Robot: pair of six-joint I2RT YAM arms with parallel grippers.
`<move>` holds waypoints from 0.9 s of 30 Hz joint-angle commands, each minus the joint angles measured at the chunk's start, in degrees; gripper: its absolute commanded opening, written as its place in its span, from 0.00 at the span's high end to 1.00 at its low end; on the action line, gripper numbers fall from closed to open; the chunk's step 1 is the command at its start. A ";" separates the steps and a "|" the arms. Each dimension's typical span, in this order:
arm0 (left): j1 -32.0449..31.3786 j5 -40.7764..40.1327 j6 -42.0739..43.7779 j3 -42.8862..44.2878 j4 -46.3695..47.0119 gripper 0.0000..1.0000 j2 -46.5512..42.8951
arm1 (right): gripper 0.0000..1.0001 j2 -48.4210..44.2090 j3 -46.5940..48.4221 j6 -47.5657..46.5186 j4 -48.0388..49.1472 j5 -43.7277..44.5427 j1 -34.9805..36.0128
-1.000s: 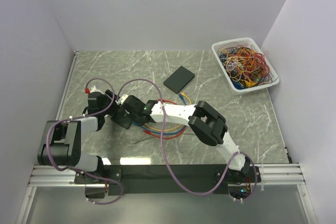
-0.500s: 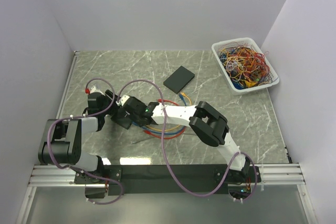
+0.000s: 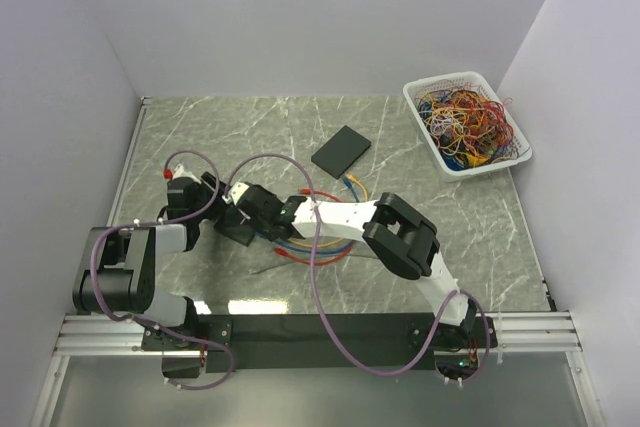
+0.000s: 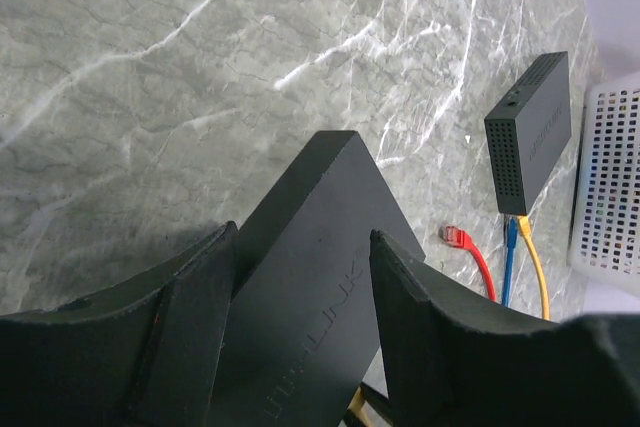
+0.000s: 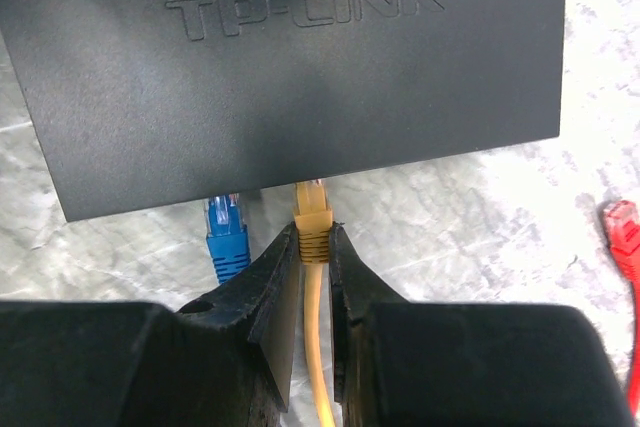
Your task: Insert the plug into the switch port
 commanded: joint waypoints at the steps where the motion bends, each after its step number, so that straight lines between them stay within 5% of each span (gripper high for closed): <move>1: -1.64 5.41 -1.24 -2.13 -2.42 0.39 0.14 | 1.00 -3.36 1.78 -1.98 8.29 1.97 -1.57; 27: -7.53 7.07 -2.29 -3.71 4.52 0.41 7.00 | 1.00 -3.89 2.92 -6.29 28.32 -10.25 -1.48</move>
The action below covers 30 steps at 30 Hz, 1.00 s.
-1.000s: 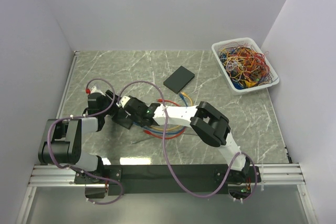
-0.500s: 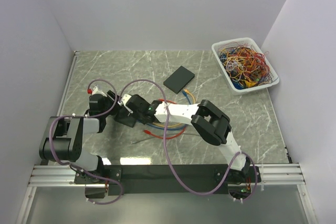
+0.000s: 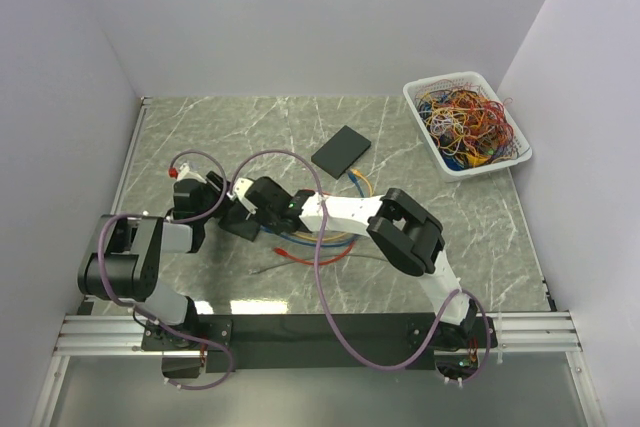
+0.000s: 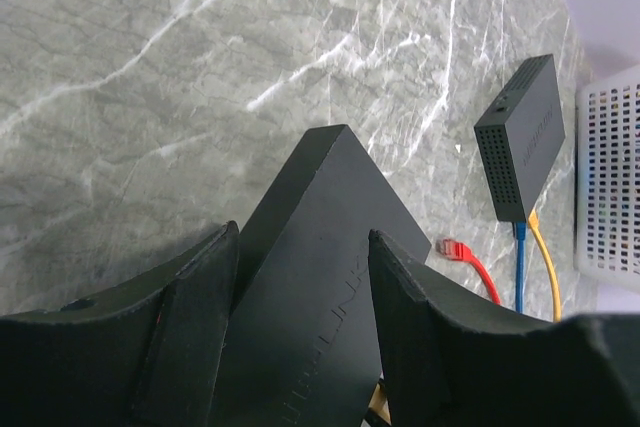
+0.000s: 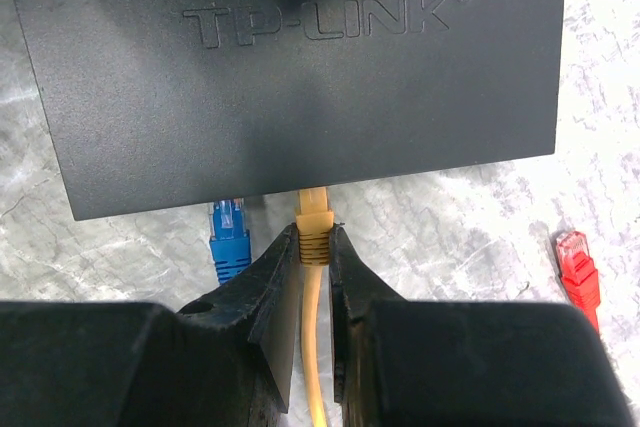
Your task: Insert the plug into the switch port
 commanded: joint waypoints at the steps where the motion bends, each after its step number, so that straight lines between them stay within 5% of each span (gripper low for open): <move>1: -4.88 9.02 -2.68 -2.44 -5.45 0.41 2.41 | 1.00 -1.87 5.85 0.86 24.78 -5.79 0.97; 11: -6.64 9.64 -3.83 -3.85 -2.37 0.42 4.61 | 1.00 0.94 9.28 4.72 30.41 -9.83 0.88; 18: -6.56 6.91 -2.25 -1.92 -8.42 0.41 0.83 | 1.00 -0.02 7.62 5.96 28.92 -9.05 0.97; 24: -4.19 5.94 -0.58 0.45 -13.70 0.40 -2.68 | 0.78 -3.89 1.30 6.40 29.09 -7.81 0.97; 30: -1.73 2.61 1.62 5.11 -20.20 0.40 -5.50 | 0.66 -6.00 -4.42 8.06 29.88 -6.58 0.97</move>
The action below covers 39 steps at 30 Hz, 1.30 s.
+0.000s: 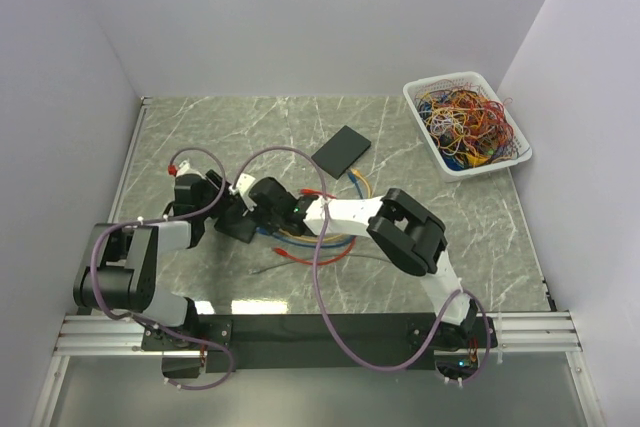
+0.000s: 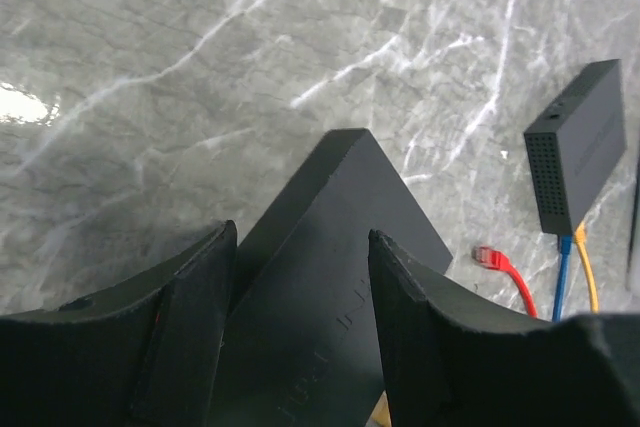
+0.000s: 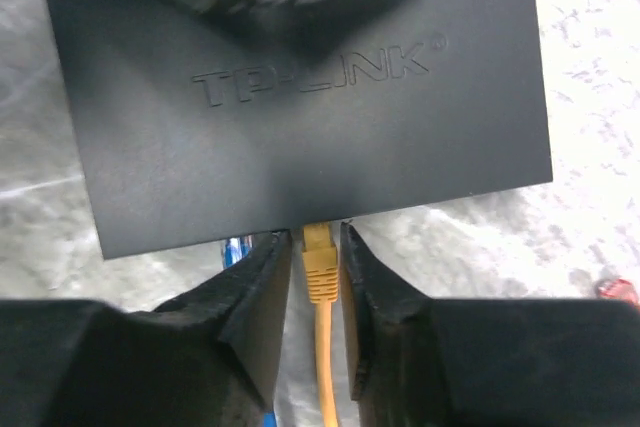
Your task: Insert the plug into the switch port
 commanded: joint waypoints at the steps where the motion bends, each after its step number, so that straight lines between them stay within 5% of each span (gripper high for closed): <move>1: -0.72 7.07 -0.85 3.90 -9.45 0.40 -1.57 | 0.62 -5.84 -0.53 2.65 18.08 -2.52 1.51; 15: 3.86 3.37 4.60 15.16 -16.31 0.38 0.90 | 0.53 -14.01 -5.46 0.80 12.02 4.60 1.51; 20: 5.70 3.11 5.91 16.22 -19.47 0.37 -4.72 | 0.53 -18.58 -9.13 1.50 11.31 7.85 1.51; 31: 4.74 8.81 1.00 -0.47 -10.78 0.34 -26.42 | 0.53 -27.38 -18.73 6.49 7.20 16.83 -5.15; 39: 2.71 0.48 6.44 -3.54 -16.84 0.34 -36.09 | 0.54 -26.77 -19.78 12.84 2.79 13.30 -14.31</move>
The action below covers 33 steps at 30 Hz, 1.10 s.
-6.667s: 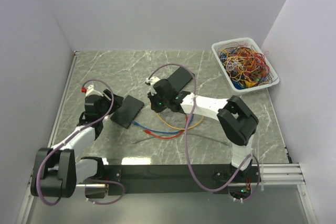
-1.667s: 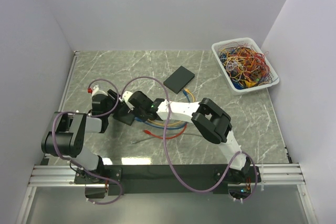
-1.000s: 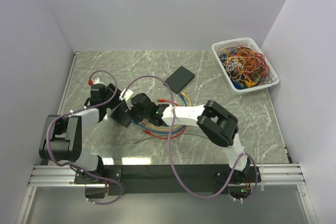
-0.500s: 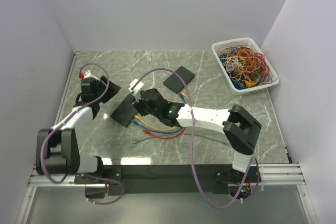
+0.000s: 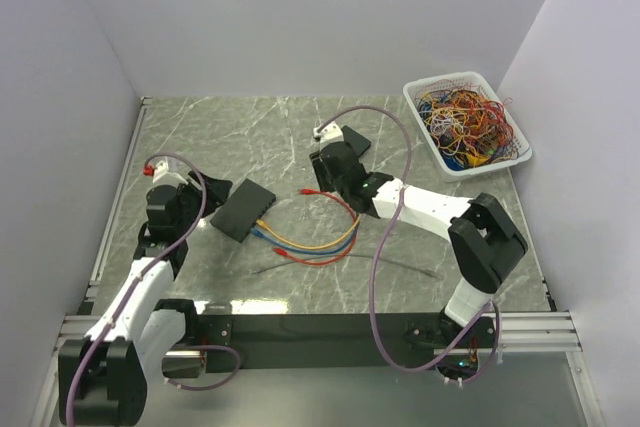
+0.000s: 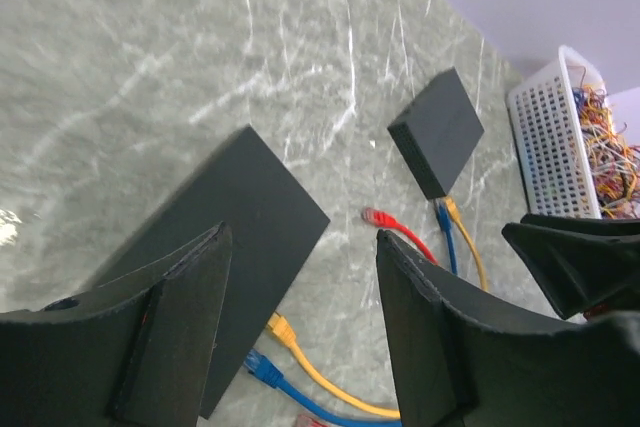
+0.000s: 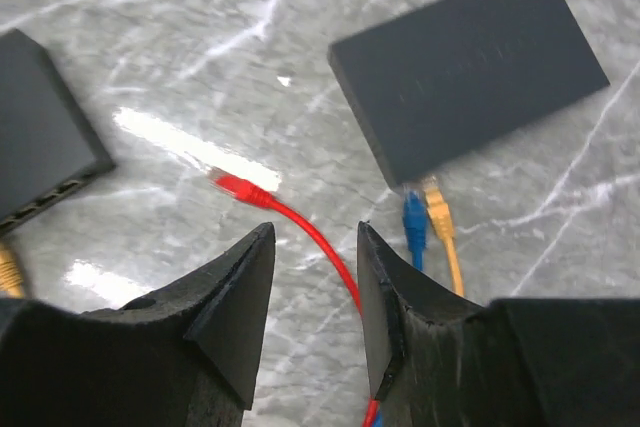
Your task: Insert the plug into the switch port
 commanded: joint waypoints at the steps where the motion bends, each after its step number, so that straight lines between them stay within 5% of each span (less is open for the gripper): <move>1: -0.37 -5.19 3.99 -1.19 -0.38 0.35 -4.06 | 0.54 -0.91 -1.07 2.87 -0.99 0.67 0.18; 18: -0.37 -11.53 3.57 -3.65 1.81 0.36 -0.37 | 0.49 4.63 0.51 5.34 -2.31 -2.84 -1.49; 25: -0.37 -11.62 3.48 -4.01 1.72 0.37 -1.08 | 0.34 6.56 1.91 5.95 -2.75 -6.09 -1.84; 33: -0.37 -11.62 3.48 -4.44 2.07 0.37 -1.95 | 0.29 8.85 3.14 6.04 -3.72 -6.54 -2.19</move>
